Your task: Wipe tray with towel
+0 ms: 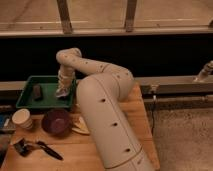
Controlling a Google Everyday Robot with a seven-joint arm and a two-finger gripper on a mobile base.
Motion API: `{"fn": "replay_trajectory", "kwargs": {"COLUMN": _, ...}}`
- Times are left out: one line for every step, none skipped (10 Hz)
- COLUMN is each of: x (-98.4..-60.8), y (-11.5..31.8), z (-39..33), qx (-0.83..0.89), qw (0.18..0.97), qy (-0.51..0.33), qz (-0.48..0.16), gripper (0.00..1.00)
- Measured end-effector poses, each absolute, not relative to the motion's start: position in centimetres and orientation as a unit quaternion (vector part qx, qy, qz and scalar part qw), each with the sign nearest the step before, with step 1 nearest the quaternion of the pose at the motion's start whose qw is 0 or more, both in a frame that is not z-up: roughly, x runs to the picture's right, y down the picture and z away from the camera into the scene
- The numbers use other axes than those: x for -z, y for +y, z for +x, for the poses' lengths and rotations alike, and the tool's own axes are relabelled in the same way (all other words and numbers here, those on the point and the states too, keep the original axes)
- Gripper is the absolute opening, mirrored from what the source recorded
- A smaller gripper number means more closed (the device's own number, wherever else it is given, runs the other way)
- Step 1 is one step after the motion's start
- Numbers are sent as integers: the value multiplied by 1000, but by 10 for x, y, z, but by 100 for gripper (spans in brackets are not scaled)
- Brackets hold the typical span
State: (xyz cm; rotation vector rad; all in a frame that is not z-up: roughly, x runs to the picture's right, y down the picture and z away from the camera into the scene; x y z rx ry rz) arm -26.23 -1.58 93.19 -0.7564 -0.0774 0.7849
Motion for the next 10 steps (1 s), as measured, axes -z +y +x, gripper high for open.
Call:
{"fn": "replay_trajectory", "kwargs": {"x": -937, "y": -20, "z": -272, "qx": -371, "qw": 855, "qy": -42, "qz": -360, "gripper": 0}}
{"fn": "replay_trajectory", "kwargs": {"x": -939, "y": -25, "z": -286, "qx": -363, "qw": 858, "qy": -50, "qz": -361, "gripper": 0}}
{"fn": "replay_trajectory", "kwargs": {"x": -940, "y": -27, "z": -299, "qx": -355, "qw": 860, "qy": -59, "qz": -362, "gripper": 0}}
{"fn": "replay_trajectory", "kwargs": {"x": -940, "y": -31, "z": -311, "qx": -347, "qw": 862, "qy": -73, "qz": -363, "gripper": 0}}
{"fn": "replay_trajectory", "kwargs": {"x": -938, "y": -32, "z": -320, "qx": -337, "qw": 864, "qy": -86, "qz": -365, "gripper": 0}}
{"fn": "replay_trajectory", "kwargs": {"x": -930, "y": -29, "z": -327, "qx": -326, "qw": 866, "qy": -96, "qz": -368, "gripper": 0}}
{"fn": "replay_trajectory", "kwargs": {"x": -922, "y": -25, "z": -332, "qx": -318, "qw": 867, "qy": -104, "qz": -370, "gripper": 0}}
{"fn": "replay_trajectory", "kwargs": {"x": -912, "y": -16, "z": -335, "qx": -308, "qw": 868, "qy": -109, "qz": -374, "gripper": 0}}
{"fn": "replay_trajectory", "kwargs": {"x": -902, "y": -9, "z": -336, "qx": -302, "qw": 868, "qy": -113, "qz": -378, "gripper": 0}}
{"fn": "replay_trajectory", "kwargs": {"x": -893, "y": 1, "z": -331, "qx": -298, "qw": 867, "qy": -114, "qz": -382, "gripper": 0}}
